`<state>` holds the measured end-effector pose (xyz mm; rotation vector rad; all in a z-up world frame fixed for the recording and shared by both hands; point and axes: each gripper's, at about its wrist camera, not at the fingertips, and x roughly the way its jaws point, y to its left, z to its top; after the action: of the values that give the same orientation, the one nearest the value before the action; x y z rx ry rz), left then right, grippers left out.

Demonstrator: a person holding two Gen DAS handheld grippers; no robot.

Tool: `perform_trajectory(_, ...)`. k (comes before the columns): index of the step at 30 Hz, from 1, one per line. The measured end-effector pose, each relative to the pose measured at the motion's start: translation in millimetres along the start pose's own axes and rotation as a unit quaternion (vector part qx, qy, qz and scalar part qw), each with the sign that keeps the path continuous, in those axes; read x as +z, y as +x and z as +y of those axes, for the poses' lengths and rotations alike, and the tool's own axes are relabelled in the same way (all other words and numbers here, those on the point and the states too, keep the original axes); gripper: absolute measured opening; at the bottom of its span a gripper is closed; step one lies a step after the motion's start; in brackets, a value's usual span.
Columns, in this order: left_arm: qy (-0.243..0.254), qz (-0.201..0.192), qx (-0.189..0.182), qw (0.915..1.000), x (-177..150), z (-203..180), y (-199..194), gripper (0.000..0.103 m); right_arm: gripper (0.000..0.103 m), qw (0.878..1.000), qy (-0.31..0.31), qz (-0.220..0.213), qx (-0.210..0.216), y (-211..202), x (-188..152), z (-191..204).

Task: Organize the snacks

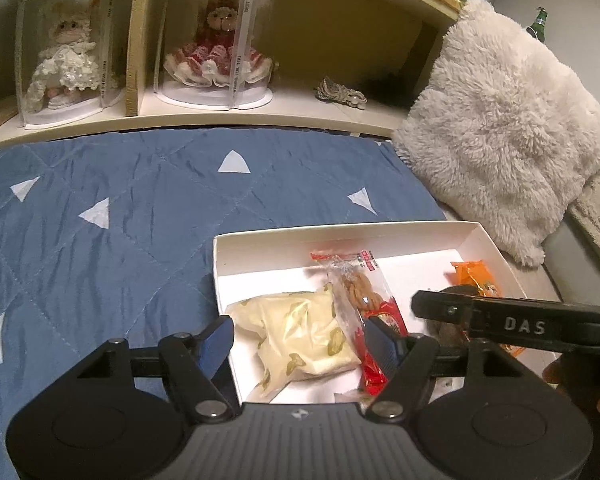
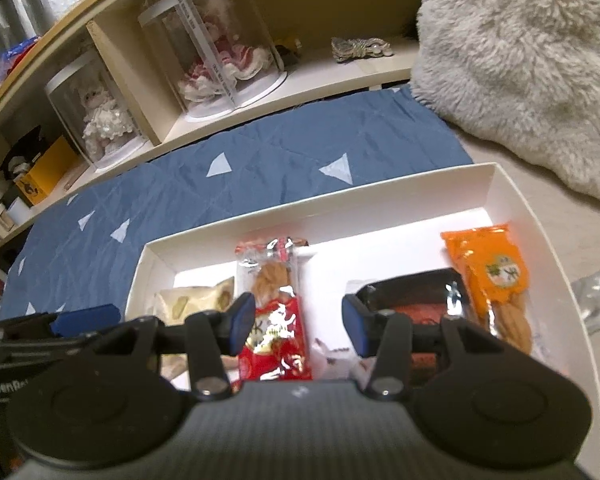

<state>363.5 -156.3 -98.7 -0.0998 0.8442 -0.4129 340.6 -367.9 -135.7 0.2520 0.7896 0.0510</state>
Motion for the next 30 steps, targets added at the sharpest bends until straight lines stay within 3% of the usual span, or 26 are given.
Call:
perform_trajectory(5,-0.002,0.003,0.004,1.0000,-3.6,-1.3,-15.9,0.074,0.060,1.000,-0.001,-0.008,-0.009,-21.6,-6.3,2.2)
perform_trajectory(7,-0.001,0.003,0.009,1.0000,-5.3,-1.5,-23.8,0.085,0.063,1.000,-0.005,-0.010,-0.012,-30.8,-9.2,4.7)
perform_trajectory(16,0.008,-0.001,0.024,0.9997,-13.7,-9.5,-59.0,0.103,0.078,0.999,-0.026,-0.029,-0.029,-78.9,-24.9,14.0)
perform_trajectory(22,0.014,-0.004,0.025,0.9996,-21.9,-19.0,-84.9,0.103,0.094,0.997,-0.033,-0.044,-0.056,-113.9,-39.6,18.6)
perform_trajectory(30,0.019,-0.016,0.024,0.9994,-37.7,-30.3,-120.1,0.103,0.102,0.995,-0.032,-0.059,-0.071,-155.6,-61.1,24.7)
